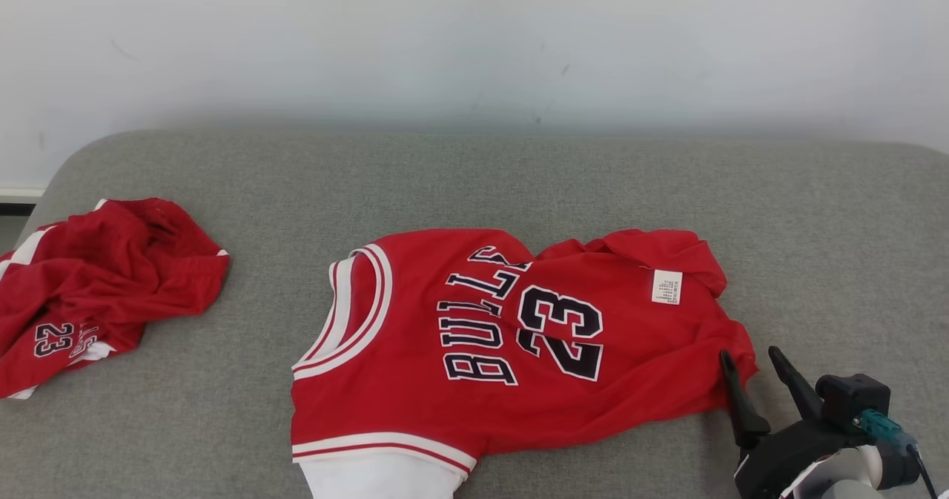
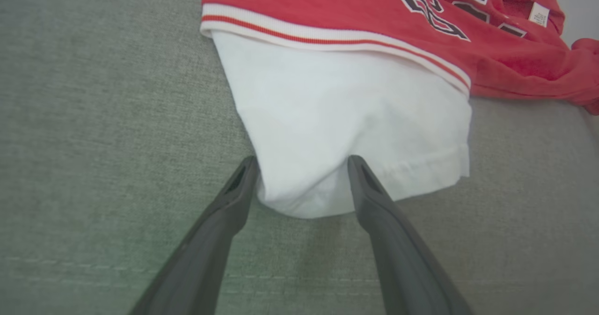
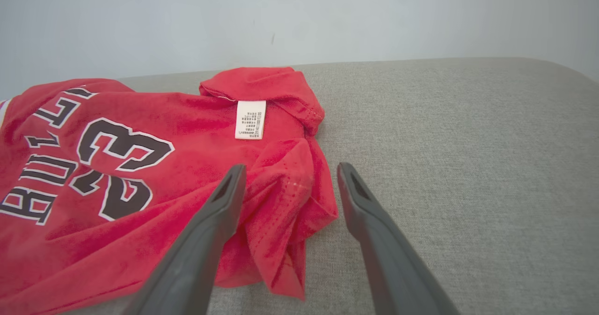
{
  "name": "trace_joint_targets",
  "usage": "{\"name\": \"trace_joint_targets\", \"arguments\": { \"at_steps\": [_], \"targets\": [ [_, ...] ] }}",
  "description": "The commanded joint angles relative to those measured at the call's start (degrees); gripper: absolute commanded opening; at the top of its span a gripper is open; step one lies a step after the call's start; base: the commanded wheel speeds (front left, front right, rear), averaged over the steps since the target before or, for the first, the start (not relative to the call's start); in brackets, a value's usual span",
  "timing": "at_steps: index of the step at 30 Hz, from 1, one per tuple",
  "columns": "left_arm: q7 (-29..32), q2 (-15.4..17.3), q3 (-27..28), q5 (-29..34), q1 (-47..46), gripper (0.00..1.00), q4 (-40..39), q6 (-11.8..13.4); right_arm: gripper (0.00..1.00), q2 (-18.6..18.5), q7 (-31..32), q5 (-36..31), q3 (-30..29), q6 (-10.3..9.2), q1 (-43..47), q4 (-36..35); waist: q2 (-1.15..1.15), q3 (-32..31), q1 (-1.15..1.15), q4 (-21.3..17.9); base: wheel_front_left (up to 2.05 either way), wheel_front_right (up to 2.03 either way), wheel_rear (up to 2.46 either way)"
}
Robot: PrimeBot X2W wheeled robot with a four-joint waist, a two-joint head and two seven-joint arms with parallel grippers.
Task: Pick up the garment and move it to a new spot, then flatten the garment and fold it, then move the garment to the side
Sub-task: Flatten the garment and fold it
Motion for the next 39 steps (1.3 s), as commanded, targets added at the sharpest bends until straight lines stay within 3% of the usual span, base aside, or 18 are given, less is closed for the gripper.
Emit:
{"name": "trace_joint_targets", "arguments": {
  "at_steps": [1,3,4,5,6,7,15,25,35,39],
  "targets": [
    [-0.18,0.12,-0.30,-0.74,-0.66,1.00,0.23,0.06,1.00,-0.01,0.01,0.39,0.27,0.09,-0.48,0.39,0.00,0.08,0.00,0.19,0.00,0.00,0.00],
    [-0.18,0.10,-0.92,-1.42,-0.93,1.00,0.64,0.06,1.00,0.15,0.92,0.91,0.49,0.09,-0.95,1.69,0.00,0.13,0.00,0.40,0.00,0.00,0.00],
    [-0.18,0.07,-1.57,-1.64,-1.21,1.00,1.01,0.06,0.84,0.11,1.14,1.08,0.63,0.09,-1.04,2.17,0.00,0.14,0.00,0.63,0.00,0.00,0.00],
    [-0.18,0.05,-2.27,-2.10,-1.50,1.00,1.40,0.06,0.55,0.09,0.72,1.33,0.82,0.09,-1.43,1.99,0.00,0.14,0.00,0.75,0.00,0.00,0.00],
    [-0.18,0.04,-2.99,-2.79,-1.70,0.48,1.87,0.05,0.00,0.09,0.43,1.67,0.86,0.09,-1.57,2.13,0.00,0.12,0.00,0.83,0.00,0.00,0.00],
    [-0.18,0.02,-3.42,-3.76,-2.01,0.00,2.17,0.06,0.00,0.23,0.49,1.94,1.02,0.09,-1.33,2.53,0.00,0.03,0.00,0.89,0.00,0.00,0.00],
    [-0.18,0.71,-3.17,-7.33,-2.69,0.00,-0.56,0.06,0.00,-0.65,-0.66,2.48,1.11,0.09,0.75,1.27,0.00,-0.73,0.00,0.46,0.00,0.00,0.00],
    [-0.18,1.76,2.59,-8.13,0.42,0.00,-13.90,0.06,0.00,-1.40,1.91,3.12,-2.89,0.09,8.32,-12.56,0.00,-0.74,0.00,-0.86,0.00,0.00,0.00],
    [-0.18,2.60,2.47,-7.01,0.19,0.00,-15.92,0.05,0.00,0.45,5.51,1.63,-5.91,0.09,11.44,-19.36,0.00,-0.75,0.00,-0.88,0.00,0.00,0.00],
    [0.92,5.29,0.36,-6.72,-4.38,0.00,-19.55,0.05,0.00,-0.15,7.65,1.48,-6.42,0.09,9.30,-22.79,0.00,-0.96,0.00,-0.56,0.00,0.00,0.00]
  ]
}}
